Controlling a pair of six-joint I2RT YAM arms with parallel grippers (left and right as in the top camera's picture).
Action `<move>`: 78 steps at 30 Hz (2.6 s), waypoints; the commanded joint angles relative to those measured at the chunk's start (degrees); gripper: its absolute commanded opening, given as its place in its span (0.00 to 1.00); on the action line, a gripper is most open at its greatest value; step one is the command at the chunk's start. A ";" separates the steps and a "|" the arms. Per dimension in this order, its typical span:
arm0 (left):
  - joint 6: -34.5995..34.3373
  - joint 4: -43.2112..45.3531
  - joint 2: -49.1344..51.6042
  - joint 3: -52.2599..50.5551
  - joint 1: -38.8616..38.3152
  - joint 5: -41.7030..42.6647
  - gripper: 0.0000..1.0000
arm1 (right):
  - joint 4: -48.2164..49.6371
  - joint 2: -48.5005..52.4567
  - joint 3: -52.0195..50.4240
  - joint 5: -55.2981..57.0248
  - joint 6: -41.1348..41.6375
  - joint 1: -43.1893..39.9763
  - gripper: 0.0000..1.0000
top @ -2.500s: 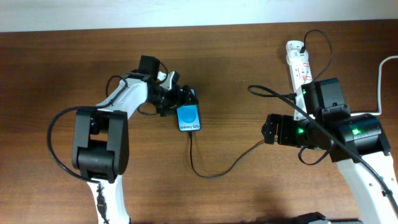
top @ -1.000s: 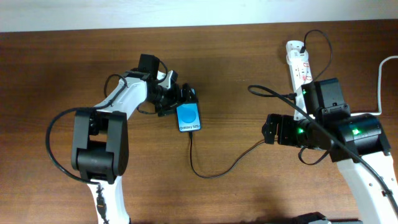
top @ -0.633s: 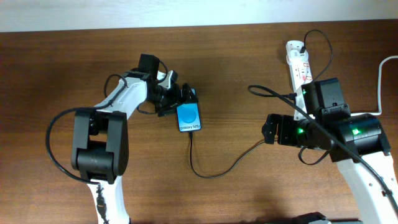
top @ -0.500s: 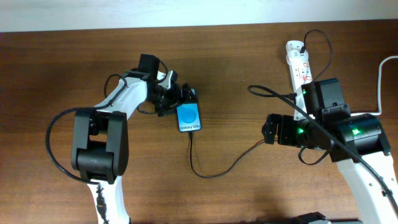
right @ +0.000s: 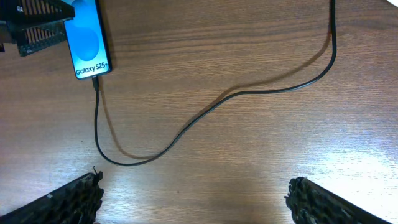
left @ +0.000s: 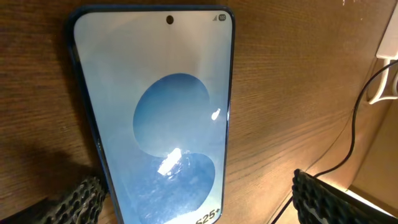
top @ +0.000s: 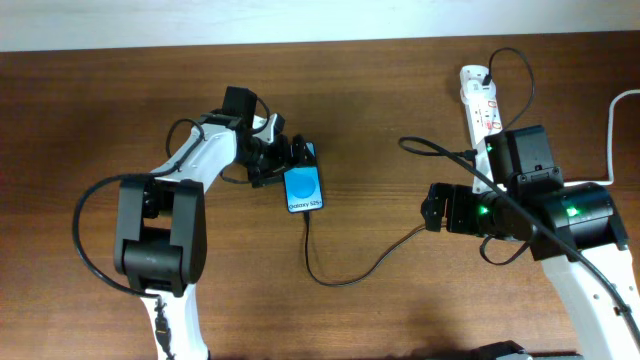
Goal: Plug charger to phone and switch on socket
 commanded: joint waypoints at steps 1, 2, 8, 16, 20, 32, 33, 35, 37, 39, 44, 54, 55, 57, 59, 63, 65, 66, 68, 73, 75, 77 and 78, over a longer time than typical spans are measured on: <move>-0.61 -0.85 2.10 -1.42 0.33 -7.74 0.99 | -0.02 0.00 0.96 0.55 -0.42 -0.42 0.98; -0.61 -0.85 2.10 -1.42 0.35 -7.72 0.99 | -0.02 0.00 0.96 0.55 -0.42 -0.42 0.98; -0.59 -1.97 1.68 -0.72 1.38 -7.72 1.00 | -0.02 0.00 0.98 0.55 -0.42 -0.39 0.98; 0.52 -14.27 -10.54 0.04 3.54 -20.48 0.99 | -0.02 0.00 0.96 2.29 -0.44 -0.39 0.99; 1.60 -22.99 -20.09 0.04 3.52 -28.59 0.99 | 0.00 0.00 0.96 3.32 -0.42 -0.39 0.99; 1.57 -40.41 -49.77 -0.09 3.52 -37.77 0.99 | 0.00 0.85 0.96 3.10 0.72 -0.42 0.04; 1.57 -41.00 -52.04 -0.09 3.52 -38.45 1.00 | 0.07 1.09 0.96 3.13 3.30 -0.42 0.04; 1.55 -41.68 -57.33 -0.39 3.52 -39.08 1.00 | 0.63 1.40 0.96 3.26 9.27 -0.42 0.04; 1.57 -41.83 -61.77 -0.92 3.54 -39.93 1.00 | 1.86 1.38 0.98 3.63 14.40 -0.48 0.04; 1.57 -42.34 -66.75 -1.62 3.54 -43.21 0.99 | 5.49 1.40 1.53 3.78 15.76 -1.90 0.04; 1.55 -46.18 -74.36 -1.97 3.54 -47.36 0.99 | 6.82 1.75 6.67 3.74 15.52 -11.47 0.04; 1.57 -51.36 -76.19 -1.97 3.54 -47.34 0.99 | 7.61 16.61 21.42 -1.70 11.80 -33.27 0.04; 1.57 -51.91 -76.19 -1.97 3.54 -47.34 0.99 | 7.93 19.63 23.69 -3.43 10.97 -34.62 0.04; 1.55 -53.51 -76.19 -1.97 3.54 -47.32 0.99 | 7.98 26.99 30.27 -3.50 10.95 -36.89 0.04; 1.55 -54.07 -76.19 -1.97 3.54 -47.34 0.99 | 7.93 32.70 35.87 -3.41 10.95 -38.10 0.04; 1.57 -54.12 -76.19 -1.97 3.54 -47.34 0.99 | 8.20 42.82 45.11 -3.45 10.99 -39.50 0.04; 1.57 -54.36 -76.19 -1.97 3.54 -47.36 0.99 | 9.16 47.15 47.71 -3.45 11.06 -39.47 0.04; 1.57 -54.60 -76.19 -1.97 3.54 -47.36 0.99 | 9.90 48.83 48.15 -3.50 11.26 -39.47 0.04; 1.57 -55.01 -76.19 -1.97 3.54 -47.36 0.99 | 11.98 52.89 48.19 -4.33 11.98 -39.47 0.04; 1.57 -54.93 -76.19 -1.97 3.54 -49.03 1.00 | 14.91 60.85 48.19 -5.75 15.34 -39.47 0.04; 1.55 -54.93 -76.19 -1.97 3.54 -49.29 0.99 | 16.76 63.78 48.19 -8.31 15.65 -39.47 0.04; 1.57 -54.93 -76.19 -1.97 3.54 -49.29 0.99 | 18.23 65.70 48.19 -9.27 16.06 -39.39 0.04; 1.55 -54.93 -76.19 -1.97 3.54 -49.29 0.99 | 18.78 66.62 48.19 -9.27 17.00 -39.36 0.04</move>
